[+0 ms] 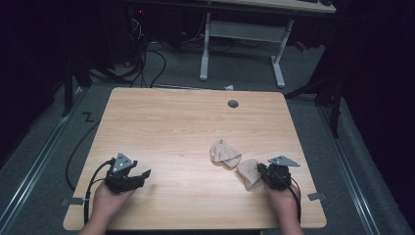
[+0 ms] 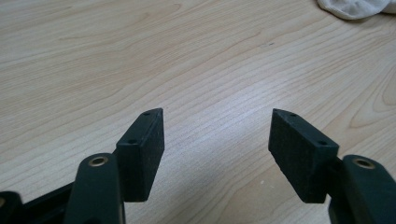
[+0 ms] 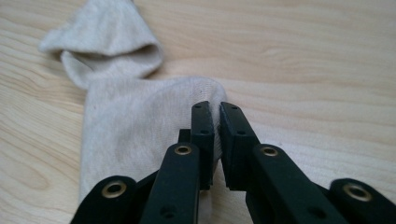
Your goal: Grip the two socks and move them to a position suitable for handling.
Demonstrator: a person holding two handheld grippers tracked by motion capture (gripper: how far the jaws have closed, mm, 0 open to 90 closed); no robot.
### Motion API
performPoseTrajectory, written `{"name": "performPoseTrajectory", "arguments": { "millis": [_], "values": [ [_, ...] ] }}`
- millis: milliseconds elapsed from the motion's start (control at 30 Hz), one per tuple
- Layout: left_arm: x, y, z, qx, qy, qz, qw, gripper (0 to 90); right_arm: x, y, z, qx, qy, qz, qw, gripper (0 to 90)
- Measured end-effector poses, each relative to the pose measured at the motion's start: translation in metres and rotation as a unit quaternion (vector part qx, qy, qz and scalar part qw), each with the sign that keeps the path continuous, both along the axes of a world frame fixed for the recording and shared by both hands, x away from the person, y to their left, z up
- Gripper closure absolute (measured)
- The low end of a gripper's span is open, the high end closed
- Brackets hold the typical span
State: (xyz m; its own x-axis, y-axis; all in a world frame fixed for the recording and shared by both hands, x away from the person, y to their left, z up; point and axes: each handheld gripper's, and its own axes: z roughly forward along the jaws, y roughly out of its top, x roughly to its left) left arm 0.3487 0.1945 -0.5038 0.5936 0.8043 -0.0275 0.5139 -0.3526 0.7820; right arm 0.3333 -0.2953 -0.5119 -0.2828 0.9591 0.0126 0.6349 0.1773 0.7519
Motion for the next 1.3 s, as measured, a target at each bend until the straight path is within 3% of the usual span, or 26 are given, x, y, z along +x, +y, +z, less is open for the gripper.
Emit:
{"name": "performPoseTrajectory", "arguments": {
  "millis": [333,600,700,933,1100,1200,1267,1300],
  "values": [
    [0.001,-0.002,0.001,0.0,-0.003,0.004,1.0,36.4,-0.014,0.015,0.019,-0.004,-0.054,0.029,0.9981,85.0],
    [0.005,-0.007,-0.001,0.005,-0.001,-0.004,1.0,36.4,-0.024,0.032,0.028,0.005,-0.069,0.062,0.9957,85.0],
    [0.003,-0.01,-0.001,0.013,-0.002,-0.009,0.9999,36.4,-0.03,0.045,0.031,0.009,-0.075,0.085,0.9935,85.0],
    [0.003,-0.006,0.0,0.005,-0.004,-0.004,1.0,36.4,-0.036,0.08,0.032,0.001,-0.069,0.149,0.9865,84.9],
    [0.003,-0.006,0.0,0.005,-0.004,-0.004,1.0,36.3,-0.04,0.109,0.024,-0.008,-0.054,0.203,0.9776,84.2],
    [0.003,-0.007,0.0,0.007,-0.003,-0.006,1.0,36.4,-0.041,0.12,0.024,-0.002,-0.048,0.226,0.9729,73.1],
    [0.003,-0.007,-0.001,0.006,-0.003,-0.005,1.0,36.3,-0.041,0.121,0.024,0.0,-0.05,0.226,0.9729,71.1],
    [0.003,-0.007,-0.001,0.004,-0.003,-0.006,1.0,36.4,-0.042,0.118,0.027,0.001,-0.06,0.217,0.9744,67.3]
  ]
}}
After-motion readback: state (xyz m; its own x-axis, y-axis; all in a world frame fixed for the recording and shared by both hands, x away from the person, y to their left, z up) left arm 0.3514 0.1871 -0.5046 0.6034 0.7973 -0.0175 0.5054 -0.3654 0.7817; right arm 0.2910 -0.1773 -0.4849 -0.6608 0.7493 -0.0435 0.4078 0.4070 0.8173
